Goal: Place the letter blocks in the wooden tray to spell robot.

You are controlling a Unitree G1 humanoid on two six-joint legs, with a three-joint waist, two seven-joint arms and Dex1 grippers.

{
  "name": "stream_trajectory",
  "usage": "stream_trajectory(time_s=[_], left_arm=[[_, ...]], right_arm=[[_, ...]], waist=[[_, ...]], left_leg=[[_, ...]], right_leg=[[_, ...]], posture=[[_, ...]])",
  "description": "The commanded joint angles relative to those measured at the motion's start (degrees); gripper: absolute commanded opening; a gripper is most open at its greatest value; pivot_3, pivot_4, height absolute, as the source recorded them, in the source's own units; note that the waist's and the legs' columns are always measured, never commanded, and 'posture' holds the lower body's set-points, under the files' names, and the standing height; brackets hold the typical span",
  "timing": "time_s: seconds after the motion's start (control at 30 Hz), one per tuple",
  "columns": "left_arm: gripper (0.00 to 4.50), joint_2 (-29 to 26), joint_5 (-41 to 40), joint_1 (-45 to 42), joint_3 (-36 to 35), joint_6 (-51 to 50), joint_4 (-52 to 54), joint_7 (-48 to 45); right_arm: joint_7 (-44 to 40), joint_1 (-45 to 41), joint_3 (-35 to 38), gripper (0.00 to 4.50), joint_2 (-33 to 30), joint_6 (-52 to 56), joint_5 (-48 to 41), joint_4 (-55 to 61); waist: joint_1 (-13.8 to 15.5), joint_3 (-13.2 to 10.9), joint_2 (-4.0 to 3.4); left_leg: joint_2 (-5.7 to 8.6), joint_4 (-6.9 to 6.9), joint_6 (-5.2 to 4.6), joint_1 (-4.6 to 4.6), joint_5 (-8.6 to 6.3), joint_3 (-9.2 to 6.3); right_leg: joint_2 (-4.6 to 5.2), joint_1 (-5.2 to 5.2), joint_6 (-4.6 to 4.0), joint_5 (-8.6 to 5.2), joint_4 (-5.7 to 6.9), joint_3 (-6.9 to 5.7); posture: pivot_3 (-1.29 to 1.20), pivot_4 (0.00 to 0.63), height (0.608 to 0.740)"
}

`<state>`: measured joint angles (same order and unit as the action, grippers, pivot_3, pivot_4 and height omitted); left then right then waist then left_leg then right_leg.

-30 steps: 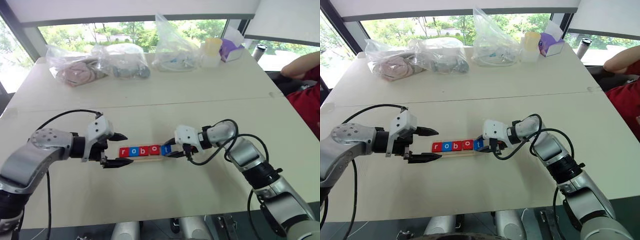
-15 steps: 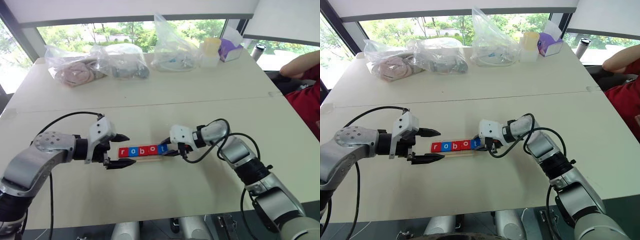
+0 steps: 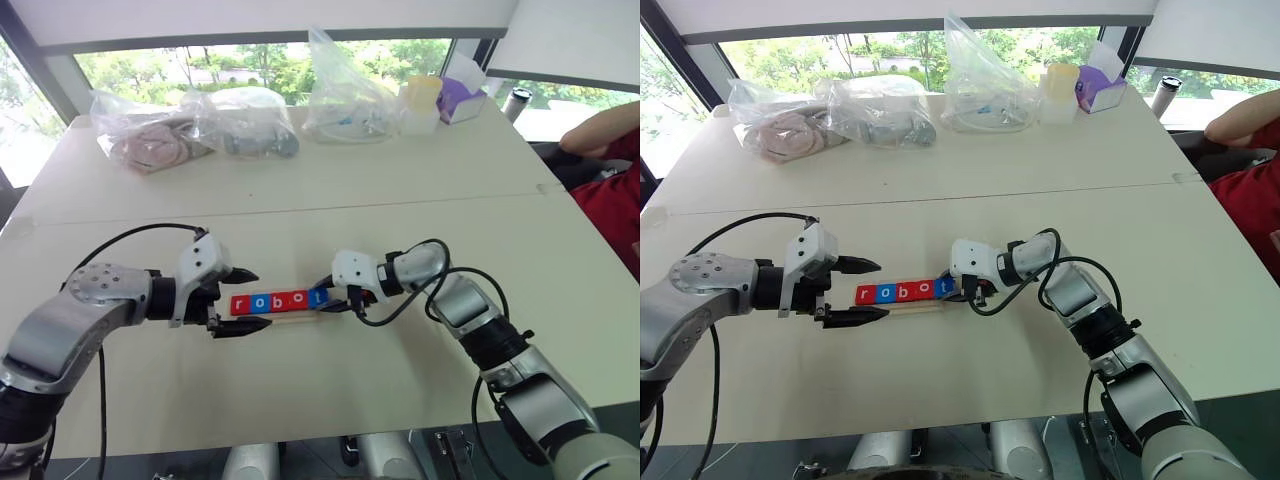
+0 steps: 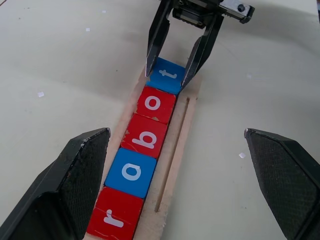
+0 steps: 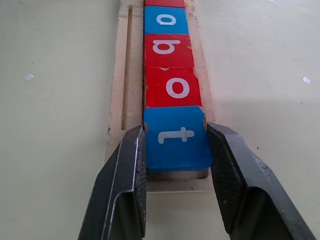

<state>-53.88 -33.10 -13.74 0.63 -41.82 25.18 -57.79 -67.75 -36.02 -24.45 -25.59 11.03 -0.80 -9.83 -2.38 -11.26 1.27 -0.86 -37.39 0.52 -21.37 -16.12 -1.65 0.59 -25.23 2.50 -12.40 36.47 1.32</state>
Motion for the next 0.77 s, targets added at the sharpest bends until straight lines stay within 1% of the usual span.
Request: stream_trajectory(time_s=[0.03,0.07,0.1,0.13,0.2,0.33,0.4,0.5,0.6,0.7,0.77], left_arm=[[4.5,-0.1,0.3,-0.3,-1.3,0.8,0.9,0.2],[4.5,-0.1,0.3,-0.3,-1.3,0.8,0.9,0.2],[4.5,-0.1,0.3,-0.3,-1.3,0.9,0.9,0.2],[4.5,-0.2,0.3,-0.2,-1.3,0.9,0.8,0.2],[4.5,-0.2,0.4,-0.2,-1.3,1.0,0.7,0.3],[4.5,-0.5,0.4,-0.3,-1.9,1.4,-0.1,0.0],[4.5,-0.8,0.2,-0.1,-2.7,1.5,-0.7,-0.2],[4.5,-0.9,0.3,0.6,-4.1,2.0,-1.7,0.0],[4.5,-0.1,-0.5,2.6,-8.2,1.8,-4.1,1.5],[4.5,0.6,-1.8,8.6,-15.8,0.4,-5.8,3.5],[4.5,1.3,-2.7,12.5,-20.1,0.1,-5.1,4.1]], right_arm=[[1.0,-0.6,1.0,3.21,0.6,-0.1,-0.3,0.7],[1.2,-0.9,1.5,3.72,0.6,0.1,-0.5,1.0],[1.3,-1.1,2.1,4.33,0.6,0.3,-1.0,1.6],[1.3,-1.2,2.5,4.43,0.5,0.6,-1.5,2.0],[1.8,-1.5,3.5,4.43,0.6,1.7,-2.3,3.0],[3.1,-1.3,9.3,4.43,-0.8,8.9,-7.4,9.8],[4.8,0.9,10.1,4.43,-2.9,8.8,-6.0,12.2],[7.6,3.5,11.3,4.43,-4.3,10.7,-5.7,14.8],[11.3,6.6,14.4,4.43,-5.2,15.2,-6.8,17.8],[16.0,12.1,22.0,4.43,-5.0,25.3,-12.5,25.6],[18.1,15.9,25.2,4.43,-5.0,30.4,-15.5,30.6]], waist=[[0.0,0.0,0.0],[0.0,0.0,0.0],[0.0,0.0,0.0],[0.0,0.0,0.0],[0.0,0.0,0.0],[0.0,0.0,0.0],[0.1,0.0,0.0],[0.2,0.0,0.03],[0.1,0.0,0.02],[-0.2,0.0,0.02],[-0.1,0.0,0.02]], left_leg=[[0.0,0.0,0.0,0.0,0.0,0.0],[0.0,0.0,0.0,0.0,0.0,0.0],[0.0,0.0,0.0,0.0,0.0,0.0],[0.0,0.0,0.0,0.0,0.0,0.0],[0.0,0.0,0.0,0.0,0.0,0.0],[0.0,0.0,0.0,0.0,0.0,-0.01],[0.0,-0.01,0.0,0.0,0.0,-0.02],[0.01,-0.01,0.0,0.0,0.0,-0.03],[0.01,-0.01,0.0,0.01,0.0,-0.02],[-0.02,0.0,0.0,0.02,0.0,0.01],[-0.05,0.03,0.0,0.0,0.0,-0.02]], right_leg=[[0.0,0.0,0.0,0.0,0.01,0.0],[0.0,0.0,0.0,0.0,0.01,0.0],[0.0,0.0,0.0,0.0,0.01,0.0],[0.0,0.0,0.0,0.0,0.02,0.0],[0.0,0.0,0.0,0.0,0.02,0.0],[0.01,-0.01,0.01,0.01,0.03,0.0],[0.01,0.0,0.01,0.01,0.05,0.0],[0.02,0.0,0.01,0.0,0.05,-0.01],[0.01,-0.01,0.0,0.0,0.06,-0.01],[0.03,-0.06,0.02,0.0,0.16,0.01],[0.04,-0.12,0.03,-0.01,0.23,0.0]], posture=[[0.0,0.15,0.74],[0.0,0.15,0.74],[0.0,0.15,0.74],[0.0,0.15,0.74],[0.0,0.15,0.74],[0.0,0.15,0.74],[0.0,0.15,0.74],[0.0,0.15,0.74],[0.0,0.15,0.74],[0.0,0.15,0.74],[0.0,0.15,0.74]])
